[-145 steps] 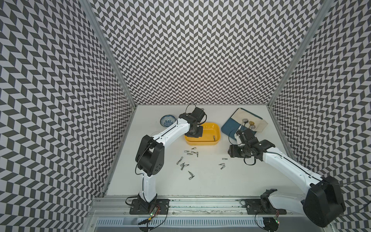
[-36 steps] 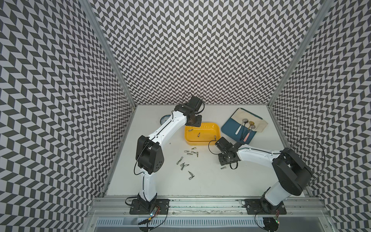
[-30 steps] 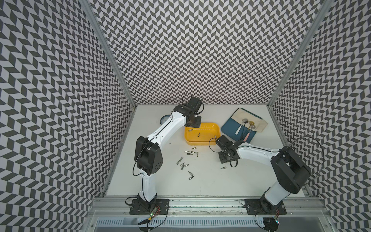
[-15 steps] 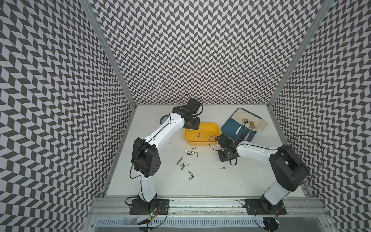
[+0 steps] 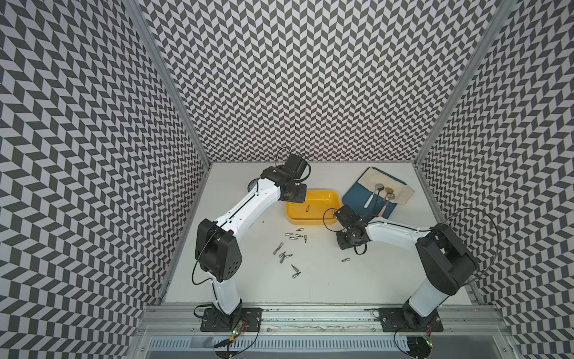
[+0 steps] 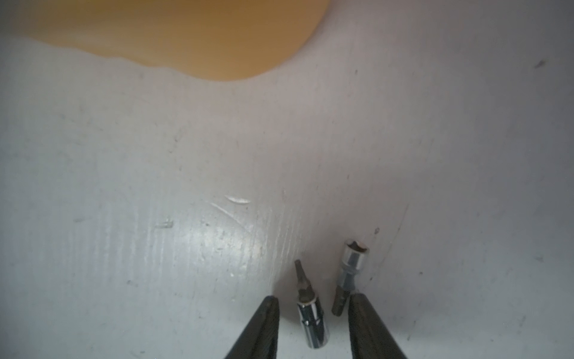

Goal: Put the bit on the desktop into the storage box
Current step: Pick up the screwdriver bit from the center of the board.

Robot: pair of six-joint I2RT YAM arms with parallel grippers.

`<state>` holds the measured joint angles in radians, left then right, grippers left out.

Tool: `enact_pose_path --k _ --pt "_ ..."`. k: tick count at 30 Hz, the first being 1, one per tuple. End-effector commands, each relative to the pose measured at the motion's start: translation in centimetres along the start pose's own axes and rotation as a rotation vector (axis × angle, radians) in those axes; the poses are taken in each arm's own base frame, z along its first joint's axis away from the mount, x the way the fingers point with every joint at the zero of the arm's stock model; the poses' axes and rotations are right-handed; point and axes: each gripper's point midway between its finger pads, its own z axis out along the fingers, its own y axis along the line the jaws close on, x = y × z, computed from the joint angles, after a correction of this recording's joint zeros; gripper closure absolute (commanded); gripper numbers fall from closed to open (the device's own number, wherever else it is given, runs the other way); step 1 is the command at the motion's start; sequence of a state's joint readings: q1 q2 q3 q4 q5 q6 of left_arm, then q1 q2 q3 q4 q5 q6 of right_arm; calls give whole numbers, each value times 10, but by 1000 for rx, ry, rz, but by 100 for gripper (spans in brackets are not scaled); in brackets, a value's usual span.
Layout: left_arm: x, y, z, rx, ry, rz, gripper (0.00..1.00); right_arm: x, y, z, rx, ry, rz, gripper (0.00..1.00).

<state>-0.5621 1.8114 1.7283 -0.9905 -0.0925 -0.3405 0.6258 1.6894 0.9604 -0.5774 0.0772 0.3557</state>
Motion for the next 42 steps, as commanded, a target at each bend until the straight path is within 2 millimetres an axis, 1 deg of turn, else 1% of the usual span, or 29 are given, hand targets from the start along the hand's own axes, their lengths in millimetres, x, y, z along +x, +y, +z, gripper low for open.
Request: enact_pose_path --k 1,5,10,15,20,25,27,34,37,42 --pt "-8 3 -16 11 -52 -25 56 -4 3 1 -21 -20 -3 61" --pt "-4 2 -18 18 -46 -25 56 -2 7 2 -23 -6 -15 63" --pt "1 6 -27 16 -56 -32 56 4 8 4 16 18 -46 66" --pt "11 9 -36 22 -62 -42 56 9 9 4 22 39 -56 67" --pt "23 10 -41 35 -55 -49 55 13 9 6 19 59 -56 71" --pt "40 6 -47 44 -48 -30 54 15 8 6 26 64 -57 76" --pt "49 2 -49 58 -43 -54 53 14 8 4 26 63 -57 78" --pt "81 -4 -50 84 -16 -69 53 14 8 1 28 71 -61 88" --pt "92 -7 -53 97 -9 -72 53 14 8 -3 20 67 -55 95" --pt "108 -6 -53 102 7 -86 53 9 12 -16 -7 43 -41 100"
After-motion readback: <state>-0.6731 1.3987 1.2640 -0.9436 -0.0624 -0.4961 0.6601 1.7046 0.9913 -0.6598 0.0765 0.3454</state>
